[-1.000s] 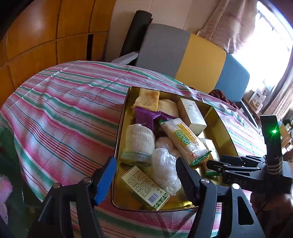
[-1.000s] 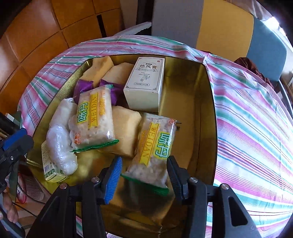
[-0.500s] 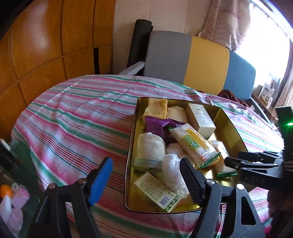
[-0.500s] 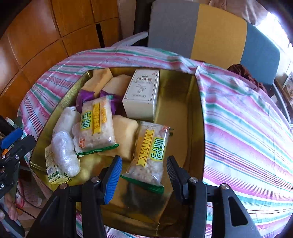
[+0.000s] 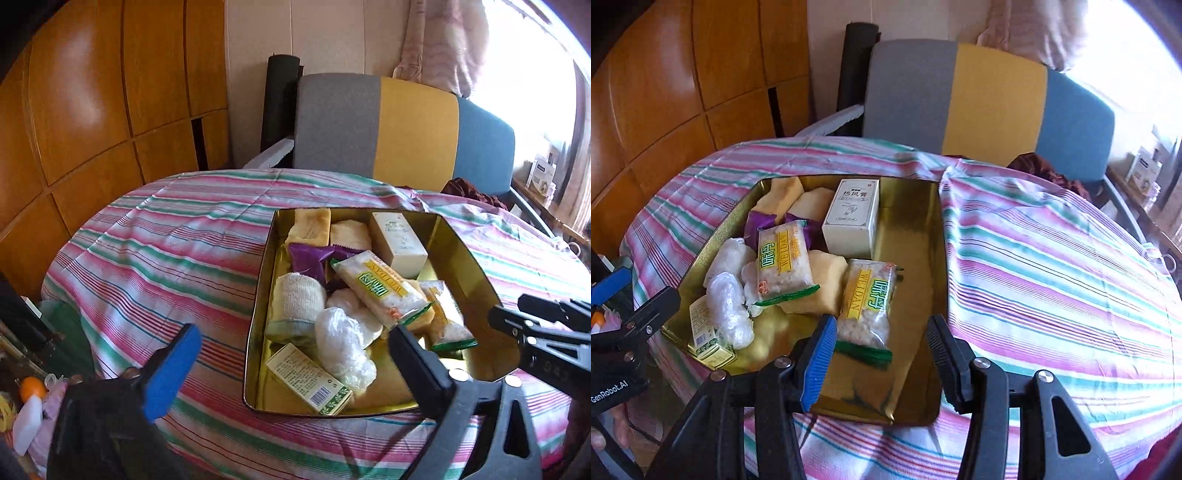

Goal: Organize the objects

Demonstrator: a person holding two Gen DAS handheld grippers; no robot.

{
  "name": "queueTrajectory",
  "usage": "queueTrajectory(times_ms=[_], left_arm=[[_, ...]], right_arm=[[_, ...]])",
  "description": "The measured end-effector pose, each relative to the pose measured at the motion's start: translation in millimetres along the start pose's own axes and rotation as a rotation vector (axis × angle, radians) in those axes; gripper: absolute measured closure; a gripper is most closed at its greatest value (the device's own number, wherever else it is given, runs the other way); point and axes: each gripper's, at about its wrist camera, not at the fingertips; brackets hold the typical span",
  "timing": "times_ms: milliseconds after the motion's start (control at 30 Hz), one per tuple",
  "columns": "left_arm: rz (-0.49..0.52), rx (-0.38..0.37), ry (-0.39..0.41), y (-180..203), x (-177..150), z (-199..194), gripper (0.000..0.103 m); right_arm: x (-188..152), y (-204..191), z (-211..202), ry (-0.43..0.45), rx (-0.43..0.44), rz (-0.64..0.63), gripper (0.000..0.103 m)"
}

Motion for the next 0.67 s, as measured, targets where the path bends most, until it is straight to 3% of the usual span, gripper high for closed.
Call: queueTrajectory(times_ms=[100,300,667], left_arm=[[-0.013,-0.020,0.008,1,1,-5,0.000],[0.000,0.052,0.000,7,0,-9,0.000],[-0.009,0.069,0.039,1,-4,-18,0.000]], right_arm=[[-6,-2,-3,-0.001,0.008,0.007,0.051],[-15,-11,0,-0.022,0.014,-0.001,0.051],[-18,-15,-4,-0.001,0.001,-0.012,0.051]])
Point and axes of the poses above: each gripper's, at about its wrist camera, not at the fingertips, and z roughly the way its jaws point, y to its right, x to its top, and after that the axes turned 8 degrees about x, right-handed
